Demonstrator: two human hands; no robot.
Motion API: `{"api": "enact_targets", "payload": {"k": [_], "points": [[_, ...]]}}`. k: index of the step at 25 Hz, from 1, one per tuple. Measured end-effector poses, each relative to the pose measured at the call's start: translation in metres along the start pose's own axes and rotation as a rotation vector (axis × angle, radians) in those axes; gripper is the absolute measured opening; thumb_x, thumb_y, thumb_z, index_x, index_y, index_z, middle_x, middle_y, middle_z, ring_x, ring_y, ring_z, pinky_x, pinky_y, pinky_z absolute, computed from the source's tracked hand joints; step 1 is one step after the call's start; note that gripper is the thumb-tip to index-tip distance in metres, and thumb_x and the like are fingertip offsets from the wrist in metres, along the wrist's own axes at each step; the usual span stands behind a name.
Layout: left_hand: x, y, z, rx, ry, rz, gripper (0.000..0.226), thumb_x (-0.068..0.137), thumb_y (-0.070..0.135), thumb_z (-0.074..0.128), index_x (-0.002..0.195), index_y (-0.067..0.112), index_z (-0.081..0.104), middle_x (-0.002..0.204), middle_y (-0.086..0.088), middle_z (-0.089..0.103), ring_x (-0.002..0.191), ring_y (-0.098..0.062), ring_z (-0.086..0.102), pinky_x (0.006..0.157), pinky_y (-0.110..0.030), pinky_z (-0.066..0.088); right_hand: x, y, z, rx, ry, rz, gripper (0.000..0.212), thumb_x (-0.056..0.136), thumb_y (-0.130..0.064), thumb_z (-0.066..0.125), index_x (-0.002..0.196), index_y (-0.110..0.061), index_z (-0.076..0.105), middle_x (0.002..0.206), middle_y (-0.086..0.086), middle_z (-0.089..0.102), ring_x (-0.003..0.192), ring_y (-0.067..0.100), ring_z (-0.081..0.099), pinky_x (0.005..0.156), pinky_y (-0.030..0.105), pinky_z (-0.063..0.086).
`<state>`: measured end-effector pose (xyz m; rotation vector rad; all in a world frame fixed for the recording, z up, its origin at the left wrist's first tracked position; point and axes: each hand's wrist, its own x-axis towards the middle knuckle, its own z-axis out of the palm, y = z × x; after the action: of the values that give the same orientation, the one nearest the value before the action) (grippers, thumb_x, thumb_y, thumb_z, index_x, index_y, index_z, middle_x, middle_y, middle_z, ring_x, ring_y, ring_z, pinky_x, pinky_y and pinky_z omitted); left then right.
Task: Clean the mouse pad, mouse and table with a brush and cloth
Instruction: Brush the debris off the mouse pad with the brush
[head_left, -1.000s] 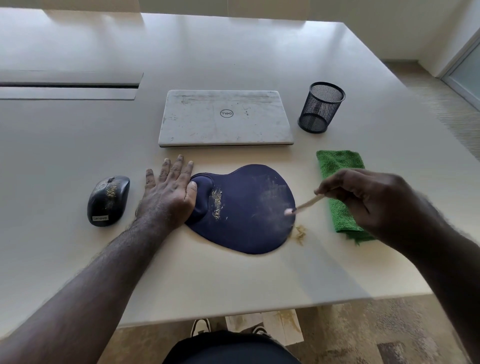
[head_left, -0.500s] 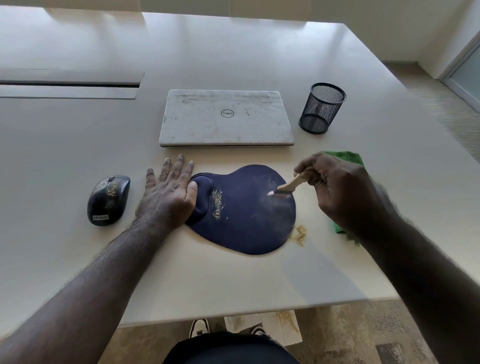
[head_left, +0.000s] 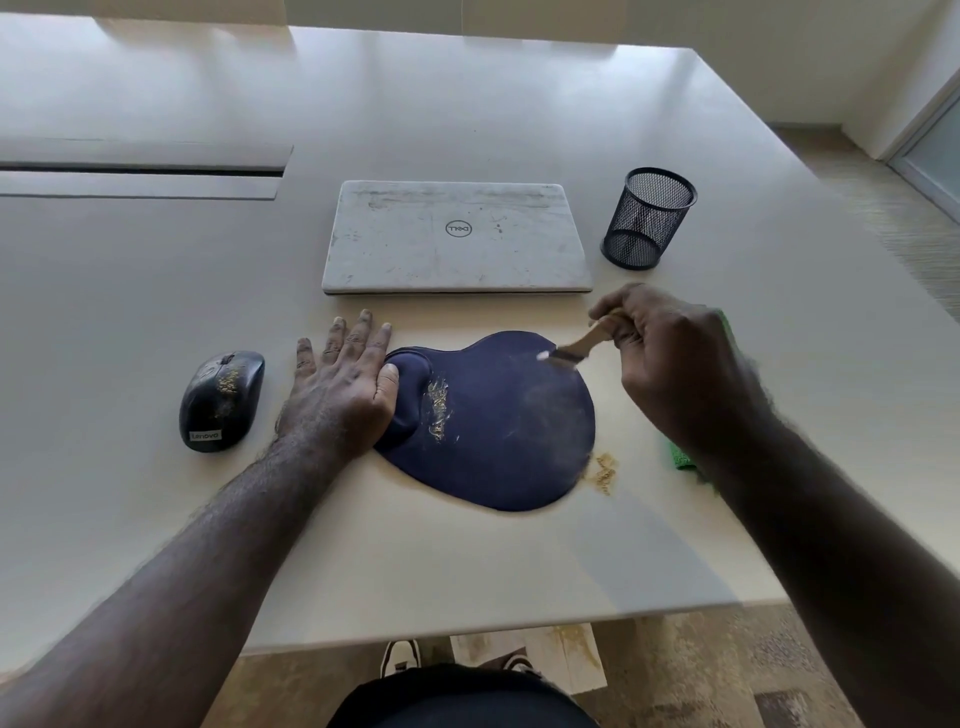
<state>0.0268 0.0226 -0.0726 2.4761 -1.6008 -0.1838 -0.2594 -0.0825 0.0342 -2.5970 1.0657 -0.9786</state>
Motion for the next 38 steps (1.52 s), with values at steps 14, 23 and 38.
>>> {"api": "enact_targets", "payload": {"k": [14,23,38], "points": [[-0.001,0.002,-0.002,0.007,-0.005,-0.007,0.057,0.100,0.038,0.022,0.155,0.030,0.008,0.163,0.007,-0.003,0.149,-0.016,-0.004,0.118,-0.046,-0.008,-0.018,-0.023,-0.003,0.098,-0.210,-0.035,0.015,0.092,-0.006,0.063,0.099,-0.018,0.069,0.087,-0.014,0.067,0.074,-0.002,0.058,0.067,0.016,0.050],[0.001,-0.002,0.001,0.008,-0.012,0.004,0.060,0.096,0.042,0.015,0.155,0.030,0.006,0.163,0.007,-0.004,0.149,-0.017,-0.006,0.118,-0.046,-0.008,-0.024,-0.033,-0.007,0.230,-0.276,-0.092,0.014,0.096,-0.011,0.058,0.101,-0.015,0.070,0.096,-0.008,0.071,0.084,0.011,0.068,0.074,0.035,0.056],[0.000,0.001,0.001,-0.010,0.004,-0.011,0.057,0.099,0.038,0.022,0.155,0.031,0.008,0.163,0.009,-0.003,0.149,-0.015,-0.005,0.118,-0.044,-0.009,-0.022,-0.005,-0.037,0.231,-0.395,-0.139,0.022,0.089,-0.006,0.059,0.096,-0.024,0.069,0.081,-0.021,0.067,0.079,-0.001,0.067,0.069,0.014,0.051]]}}
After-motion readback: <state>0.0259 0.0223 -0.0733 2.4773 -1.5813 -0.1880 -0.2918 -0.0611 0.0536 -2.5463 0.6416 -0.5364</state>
